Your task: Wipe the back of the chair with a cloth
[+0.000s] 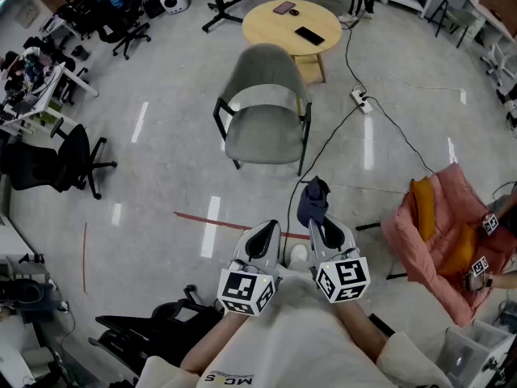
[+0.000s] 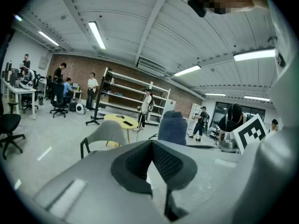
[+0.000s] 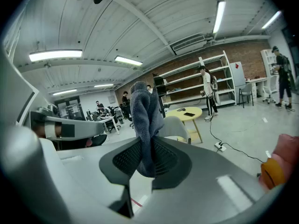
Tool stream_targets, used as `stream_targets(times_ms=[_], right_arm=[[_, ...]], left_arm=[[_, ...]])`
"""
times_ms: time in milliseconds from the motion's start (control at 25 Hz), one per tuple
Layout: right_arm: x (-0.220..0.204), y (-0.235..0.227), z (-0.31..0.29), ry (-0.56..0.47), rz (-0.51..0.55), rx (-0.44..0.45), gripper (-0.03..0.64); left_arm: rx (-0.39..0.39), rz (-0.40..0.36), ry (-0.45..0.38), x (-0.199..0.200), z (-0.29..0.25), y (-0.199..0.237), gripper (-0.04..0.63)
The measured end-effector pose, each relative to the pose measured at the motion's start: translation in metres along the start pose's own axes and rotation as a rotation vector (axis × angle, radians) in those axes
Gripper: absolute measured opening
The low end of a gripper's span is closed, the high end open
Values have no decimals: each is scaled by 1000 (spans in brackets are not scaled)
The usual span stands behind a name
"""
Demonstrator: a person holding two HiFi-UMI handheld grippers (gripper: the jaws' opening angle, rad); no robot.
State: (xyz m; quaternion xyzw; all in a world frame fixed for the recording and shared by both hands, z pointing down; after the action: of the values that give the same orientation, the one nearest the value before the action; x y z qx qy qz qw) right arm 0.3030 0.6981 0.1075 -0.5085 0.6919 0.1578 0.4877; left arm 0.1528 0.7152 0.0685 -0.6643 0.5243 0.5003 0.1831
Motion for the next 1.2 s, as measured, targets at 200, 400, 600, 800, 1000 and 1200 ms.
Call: stream_targets(times_ms=[200, 400, 600, 800, 1000, 1200], right_arm=[[-1, -1, -6, -4, 46, 37, 75], [-4, -15, -1, -2, 44, 39, 75], [-3, -29, 6, -19, -37, 67, 75], [7, -39, 4, -31, -37, 54, 77], [5, -65, -18, 28, -131, 17, 77], [15, -93, -41, 49, -187, -62, 77]], left_arm=[[38, 20, -28, -10, 0, 0, 1], [67, 40, -40, -16, -4, -4, 1], [68, 35, -37, -14, -12, -10, 1], [62, 57, -2, -12, -29, -9, 1], [49, 63, 15, 1, -56, 3, 1], [25, 66, 39, 20, -89, 27, 1]])
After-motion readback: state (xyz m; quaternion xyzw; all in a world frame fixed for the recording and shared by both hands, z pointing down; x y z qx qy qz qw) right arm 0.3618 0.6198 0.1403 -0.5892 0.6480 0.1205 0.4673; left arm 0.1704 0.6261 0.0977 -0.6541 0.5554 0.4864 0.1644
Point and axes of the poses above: the fingertips, and each gripper's own axes: z backward along the fingers, y to its left, x out of its top, the point moved 6 cm from there along z, backward along the fingers, and after that the axes turned 7 degrees about y, right-handed, at the moved point
